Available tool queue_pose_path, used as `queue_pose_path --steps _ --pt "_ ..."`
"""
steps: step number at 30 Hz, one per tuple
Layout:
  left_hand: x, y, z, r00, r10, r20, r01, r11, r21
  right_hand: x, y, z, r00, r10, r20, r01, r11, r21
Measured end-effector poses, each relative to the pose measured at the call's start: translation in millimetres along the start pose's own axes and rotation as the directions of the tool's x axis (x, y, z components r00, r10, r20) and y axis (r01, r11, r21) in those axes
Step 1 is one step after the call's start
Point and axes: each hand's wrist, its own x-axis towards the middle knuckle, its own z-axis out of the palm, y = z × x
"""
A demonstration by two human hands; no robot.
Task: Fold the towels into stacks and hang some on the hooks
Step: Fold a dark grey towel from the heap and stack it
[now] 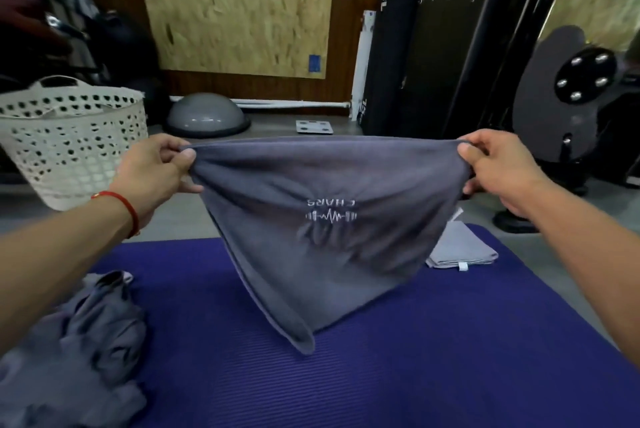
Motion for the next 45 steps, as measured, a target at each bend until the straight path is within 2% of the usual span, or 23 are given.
queue_pose_path --steps 2,4,7,9,11,13,15,17,19,22,25,27,31,33,35,37,39,42,45 --pt "-3 1 -3 0.999 -0.019 0.031 0.021 0.998 -0.054 4 2 2 1.000 -0.021 0.005 0.021 0.999 -0.039" --pt "-4 -1 -5 0.999 -0.010 0.049 0.011 1.000 -0.022 6 5 4 0.999 -0.034 -0.017 0.033 0.998 -0.058" --pt "0 -8 -5 0.998 0.041 0.038 -0.047 0.984 0.174 5 13 13 0.998 -0.013 -0.057 0.016 0.999 0.046" --pt "6 -15 2 0.999 0.030 0.032 -0.037 0.970 0.238 6 19 26 0.997 0.044 -0.069 -0.034 0.988 0.148" --pt "12 -24 16 0.997 -0.068 0.031 0.062 0.984 0.169 11 34 43 0.993 0.095 -0.067 -0.080 0.975 0.207" --pt "20 -33 35 0.977 -0.210 0.047 0.209 0.977 0.030 17 51 62 0.990 0.136 -0.040 -0.124 0.966 0.228" --pt "27 -41 54 0.944 -0.322 0.078 0.330 0.935 -0.132 24 64 79 0.982 0.191 -0.005 -0.182 0.947 0.266" --pt "35 -42 70 0.929 -0.364 0.071 0.369 0.892 -0.261 32 68 90 0.971 0.240 -0.010 -0.223 0.915 0.337" --pt "44 -35 80 0.947 -0.319 0.030 0.308 0.883 -0.355 43 62 92 0.966 0.251 -0.064 -0.200 0.880 0.432" --pt "50 -20 83 0.990 -0.140 -0.031 0.113 0.897 -0.428 58 49 78 0.965 0.228 -0.131 -0.107 0.794 0.598" --pt "35 -15 73 0.997 0.061 0.045 -0.034 0.895 -0.445 47 47 56 0.975 0.175 -0.140 -0.041 0.752 0.658" --pt "9 -27 67 0.991 0.081 0.103 -0.032 0.913 -0.407 21 62 47 0.980 0.148 -0.130 -0.044 0.808 0.588" --pt "-67 -106 60 0.984 -0.042 0.173 0.079 0.975 -0.209 -48 141 58 0.987 0.159 0.013 -0.152 0.909 0.388" --pt "-112 -157 56 0.958 -0.115 0.263 0.128 0.991 -0.033 -86 192 67 0.970 0.203 0.134 -0.231 0.942 0.245" --pt "-157 -202 51 0.914 -0.182 0.362 0.096 0.965 0.243 -124 234 72 0.940 0.216 0.265 -0.235 0.971 0.040" --pt "-199 -232 46 0.851 -0.273 0.448 0.055 0.895 0.443 -157 265 70 0.882 0.217 0.417 -0.140 0.968 -0.209" --pt "-234 -251 42 0.799 -0.326 0.506 0.032 0.862 0.505 -183 283 66 0.789 0.251 0.561 -0.043 0.933 -0.358" --pt "-274 -262 30 0.763 -0.337 0.552 -0.004 0.851 0.525 -215 291 56 0.674 0.289 0.680 0.014 0.915 -0.403" --pt "-313 -263 7 0.708 -0.217 0.672 -0.201 0.850 0.487 -246 288 43 0.522 0.330 0.787 0.080 0.899 -0.430"
